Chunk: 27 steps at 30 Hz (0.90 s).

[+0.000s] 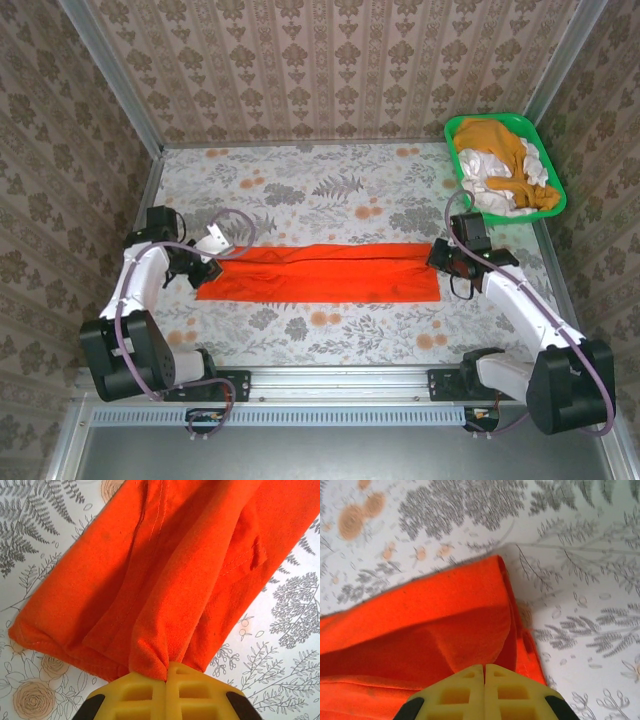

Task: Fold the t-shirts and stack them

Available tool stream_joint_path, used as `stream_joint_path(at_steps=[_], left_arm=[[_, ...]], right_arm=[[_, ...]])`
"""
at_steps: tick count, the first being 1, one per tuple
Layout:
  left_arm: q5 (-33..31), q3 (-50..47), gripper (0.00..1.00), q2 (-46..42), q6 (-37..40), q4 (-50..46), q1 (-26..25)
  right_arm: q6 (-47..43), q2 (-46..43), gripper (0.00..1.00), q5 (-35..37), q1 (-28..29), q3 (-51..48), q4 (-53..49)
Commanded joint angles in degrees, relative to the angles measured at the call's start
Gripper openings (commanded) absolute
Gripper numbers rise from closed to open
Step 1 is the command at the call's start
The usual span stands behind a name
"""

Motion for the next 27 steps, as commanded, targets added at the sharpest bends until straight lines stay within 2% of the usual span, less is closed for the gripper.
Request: stream_joint_path(at_steps=[1,5,13,14,15,17,19,20,21,22,24,27], left_arm=[[-3.4,0.3,0.00,1.5,1.8,-0.7,0.3],[-3.8,0.2,0.00,3.0,1.6,-0.3,0.3],[-4.4,0.0,0.00,4.4,1.3,-1.3,0.1],[-4.6,-0.1,0.03,4.4,0.9,-1.4,0.0],[-5.4,-0.3,0.12,4.2,-0.4,-0.8,-0.2],[-7.2,-0.8,0.30,3.9,-4.0,1.4,-0.7],[-8.3,-0.3,0.55,3.6,-9.2,3.4,-1.5],[-6.9,0.6,0.64,3.5,-9.7,2.5,-1.7],[-5.3,1.6,0.83,3.4,-10.4,1.8,-1.9],[-3.9,2.5,0.91,3.1,-11.4,1.3,-2.4],[1.0,4.8,1.00,2.2,-13.2,-0.1,-2.8],[9.0,6.8,1.00,0.6,-20.6,2.8,-3.2]], right_arm=[[2.2,-3.8,0.00,-0.3,-0.4,-3.0,-2.9],[2.3,-4.9,0.00,0.0,-0.5,-4.8,-3.7],[2.9,-1.6,0.00,-0.8,-0.5,-6.6,-1.2],[2.9,-1.6,0.03,-0.8,-0.5,-6.3,-1.2],[2.7,-1.8,0.10,-0.8,-0.5,-6.0,-1.3],[2.0,-2.8,0.33,-1.2,-0.5,-5.4,-1.2],[0.2,-4.1,0.56,-2.3,-0.5,-4.6,-1.1],[-0.5,-4.5,0.63,-2.6,-0.4,-4.2,-1.2],[-1.1,-5.0,0.67,-2.7,-0.3,-3.8,-1.3],[-1.5,-5.4,0.70,-3.0,-0.1,-3.4,-1.3],[-2.2,-5.6,0.74,-3.6,1.0,-3.0,-0.1],[-1.9,-3.5,0.75,-3.7,4.5,-2.4,3.6]])
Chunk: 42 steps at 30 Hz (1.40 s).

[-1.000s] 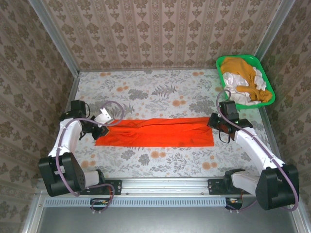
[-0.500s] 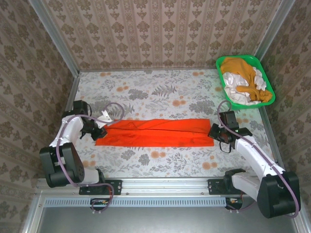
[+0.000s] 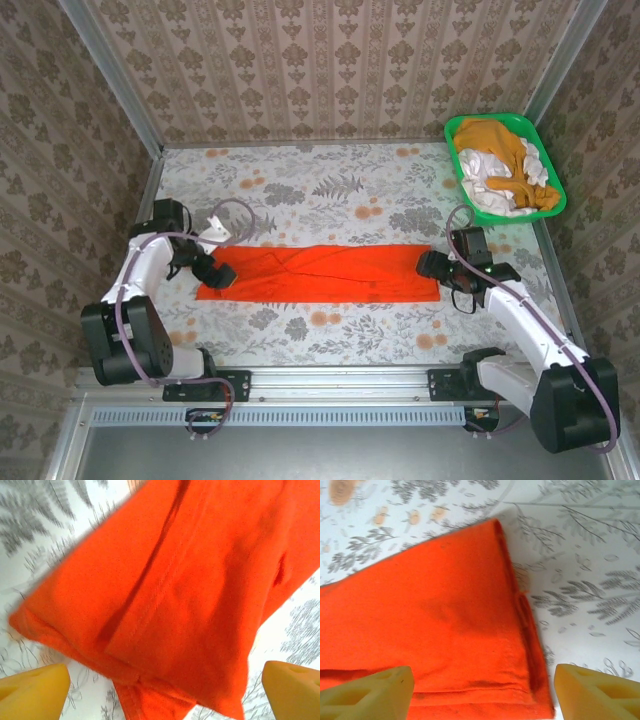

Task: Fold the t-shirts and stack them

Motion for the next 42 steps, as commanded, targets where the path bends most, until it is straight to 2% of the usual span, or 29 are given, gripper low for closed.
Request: stream_joint_path(at_steps=[1,2,5,8,11,14,17,19,25,35,39,42], left_arm=[[11.4,3.4,1.00,-3.0,-11.4,2.7,-0.5],[12.1,3.5,1.00,-3.0,-15.8,5.2,-0.7],[11.8,3.2,1.00,-1.9,-37.0,14.1,-2.0],[9.9,-1.4,1.00,-2.1,-57.3,22.9,-3.9],[3.6,-10.1,1.00,-5.2,-73.3,31.8,-6.2],[-2.5,-17.0,1.00,-8.1,-84.3,33.7,-6.5],[-4.7,-21.5,1.00,-10.5,-88.4,33.5,-6.7],[-9.3,-22.8,1.00,-12.9,-89.9,29.5,-6.9],[-21.4,-24.8,0.91,-18.8,-90.3,23.2,-6.6],[-18.0,-24.0,0.71,-10.8,-92.4,26.8,-6.8],[-17.9,-23.6,0.59,-9.6,-92.7,27.8,-6.9],[-18.0,-23.2,0.43,-8.8,-92.2,27.8,-7.0]], right_arm=[[-0.8,2.6,0.76,-1.5,4.3,2.7,4.7],[-0.5,4.2,0.76,-1.4,6.0,3.4,5.8],[0.8,10.8,0.76,0.1,12.2,6.6,8.7],[2.2,18.1,0.69,0.4,18.2,10.5,11.6],[3.5,26.2,0.61,-0.1,23.9,15.7,13.8],[4.4,33.7,0.53,-0.7,29.3,21.3,14.6],[4.7,39.7,0.48,-1.8,33.5,26.7,14.8],[4.7,42.9,0.48,-2.5,35.4,30.0,14.5],[4.2,47.2,0.47,-3.9,36.6,33.8,14.0],[3.4,47.5,0.47,-2.8,36.6,34.5,12.0],[4.0,47.6,0.46,-2.4,36.5,33.8,12.3],[4.2,47.5,0.46,-2.3,36.6,33.5,12.4]])
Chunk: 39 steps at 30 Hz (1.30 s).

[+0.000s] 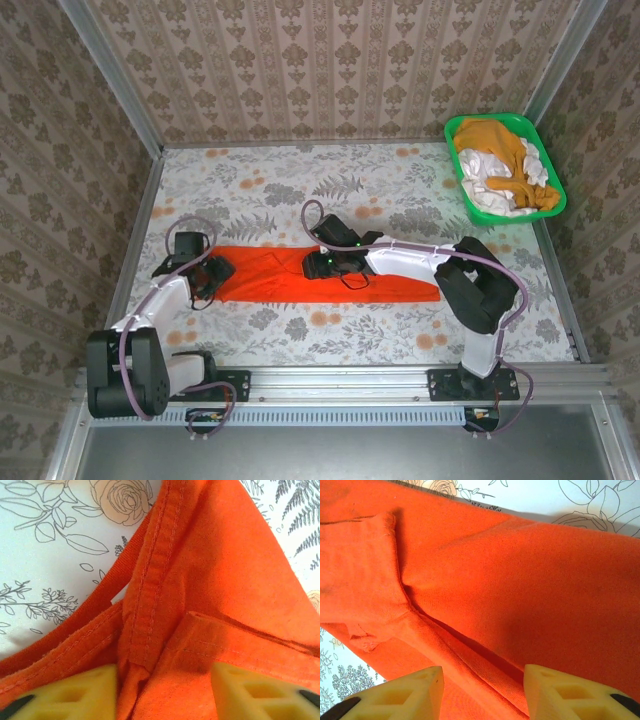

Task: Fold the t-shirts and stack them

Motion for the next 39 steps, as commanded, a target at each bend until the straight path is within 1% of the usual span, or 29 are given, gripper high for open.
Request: stream_joint_path(at_steps=[1,4,6,7,11,15,19,23,24,26,27,28,30,31,33,36,39], left_arm=[[0.0,0.9,0.39,0.8,0.0,0.6,-0.3],[0.0,1.2,0.22,1.0,0.3,0.6,-0.3],[-0.3,1.6,0.06,0.8,0.6,0.2,-0.3],[-0.5,1.9,0.00,0.6,0.9,-0.3,-0.3],[-0.7,3.8,0.00,-0.4,2.5,-2.2,-0.3],[-1.7,6.3,0.00,-0.1,7.3,-3.0,-0.2],[-2.4,8.6,0.00,3.8,12.2,-3.0,0.8],[-3.2,10.0,0.00,8.0,15.0,-2.8,1.5],[-3.1,10.1,0.04,8.9,15.3,-2.6,1.5],[-3.0,9.5,0.14,9.8,15.4,-1.9,1.5],[-3.1,8.7,0.23,10.0,15.2,-1.3,1.5],[-3.3,8.0,0.35,9.8,14.8,-0.6,1.5],[-3.6,6.9,0.55,9.2,14.5,0.2,1.5],[-3.8,6.5,0.63,8.7,14.4,0.4,1.5],[-4.1,6.4,0.75,7.4,14.0,0.6,1.5],[-4.7,7.0,0.86,5.5,13.5,-0.1,0.8],[-6.7,8.4,0.97,3.3,13.0,-2.6,-2.2]], right_arm=[[0.4,0.5,0.46,0.7,-0.2,0.4,-1.3],[0.4,0.5,0.46,0.9,-0.3,0.4,-1.5],[0.4,0.5,0.46,1.0,-0.4,0.4,-1.6],[0.4,0.6,0.46,1.1,-0.4,0.5,-1.7],[0.4,0.7,0.45,1.1,-0.5,0.5,-1.8],[0.5,1.1,0.45,1.2,-0.6,0.2,-1.5],[0.9,2.0,0.44,0.7,-0.6,0.0,-0.8],[1.2,2.8,0.41,0.2,-0.6,0.1,-0.2],[1.3,3.0,0.40,-0.1,-0.6,0.3,-0.3],[1.5,3.0,0.38,-1.1,-0.6,0.0,-0.6],[1.4,2.8,0.37,-1.7,-0.4,-0.4,-0.6],[1.4,2.3,0.36,-2.4,-0.2,-1.0,-0.3],[1.1,1.4,0.34,-4.9,0.1,-2.5,0.6],[1.0,0.7,0.34,-6.3,0.3,-3.3,1.0],[0.7,-0.4,0.33,-8.2,1.0,-4.7,1.0],[0.5,-1.4,0.33,-12.3,1.8,-6.7,1.3],[0.7,-3.0,0.34,-14.3,2.5,-8.4,1.9]])
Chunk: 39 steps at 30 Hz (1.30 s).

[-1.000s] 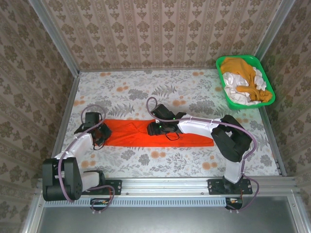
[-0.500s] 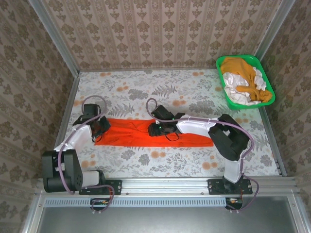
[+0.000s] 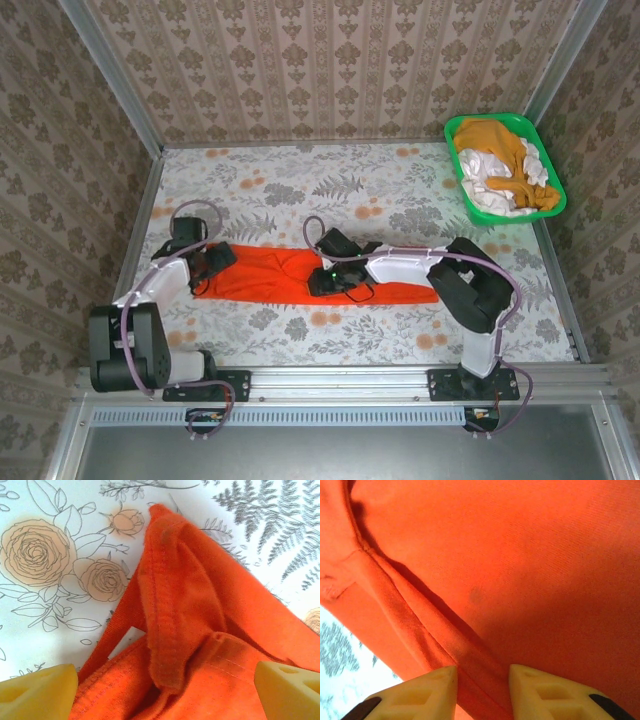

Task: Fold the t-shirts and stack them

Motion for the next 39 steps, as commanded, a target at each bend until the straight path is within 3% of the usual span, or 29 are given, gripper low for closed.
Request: stream_joint_path(at_steps=[1,6,10,14,20,24,30,39], left_arm=[[-3.8,1.8,1.00,-2.9,-0.5,-3.4,-3.9],[-6.8,1.6,1.00,-5.6,-4.9,-4.4,-11.7],[-2.8,-1.4,0.99,-5.2,-10.9,0.1,-15.7],[0.0,-5.2,0.99,-1.8,-14.8,5.5,-16.1],[0.8,-2.9,0.99,7.6,-10.7,10.8,-13.5],[2.3,6.1,1.00,19.0,-3.3,12.1,-11.7],[7.5,29.3,1.00,38.4,4.0,4.0,-10.5],[10.8,62.2,1.00,60.3,8.3,-6.6,-11.2]], right_arm=[[-0.1,-3.6,0.35,-5.1,1.1,-2.0,0.3],[-0.9,-6.4,0.41,-2.6,1.2,-3.3,0.3],[-0.2,-7.9,0.42,2.9,-0.7,-3.5,1.0],[2.2,-5.6,0.42,4.8,-4.8,-2.6,1.2],[5.0,-3.3,0.41,5.2,-9.5,-3.9,0.0],[4.0,-5.1,0.41,8.6,-10.0,-6.3,-2.7],[5.4,-7.7,0.42,8.0,-8.6,-11.9,-1.3],[5.7,-7.4,0.43,7.3,-4.2,-11.3,0.7]])
